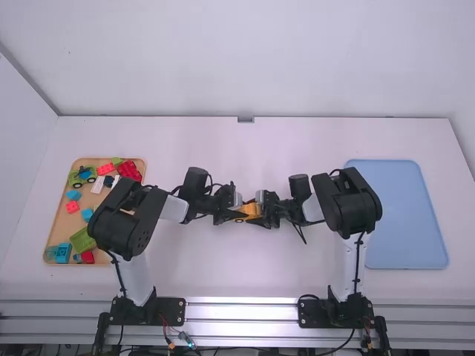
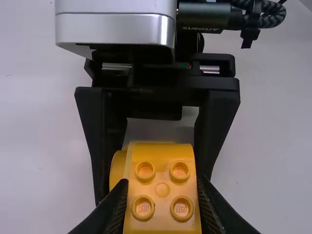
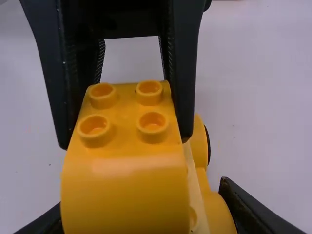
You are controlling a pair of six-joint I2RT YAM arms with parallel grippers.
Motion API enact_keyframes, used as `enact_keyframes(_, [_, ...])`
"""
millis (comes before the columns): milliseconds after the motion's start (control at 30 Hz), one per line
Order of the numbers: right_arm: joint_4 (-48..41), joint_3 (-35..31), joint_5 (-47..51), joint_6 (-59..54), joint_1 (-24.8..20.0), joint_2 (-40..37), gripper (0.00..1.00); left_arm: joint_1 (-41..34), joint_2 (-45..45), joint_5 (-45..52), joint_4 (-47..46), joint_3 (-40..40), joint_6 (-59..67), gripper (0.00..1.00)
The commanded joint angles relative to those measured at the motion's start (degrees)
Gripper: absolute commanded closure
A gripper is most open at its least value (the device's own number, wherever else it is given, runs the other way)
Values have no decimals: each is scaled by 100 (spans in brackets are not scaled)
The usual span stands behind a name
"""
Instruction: Assemble lego blocks to make yellow taxi
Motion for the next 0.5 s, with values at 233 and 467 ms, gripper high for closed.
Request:
enact_keyframes(233, [-76, -28, 105, 59, -15, 68, 46, -44, 61, -310, 28, -22, -297, 98])
enact_keyframes(467, [-201, -31, 105, -114, -15, 68, 46, -48, 61, -258, -52, 127, -605, 98])
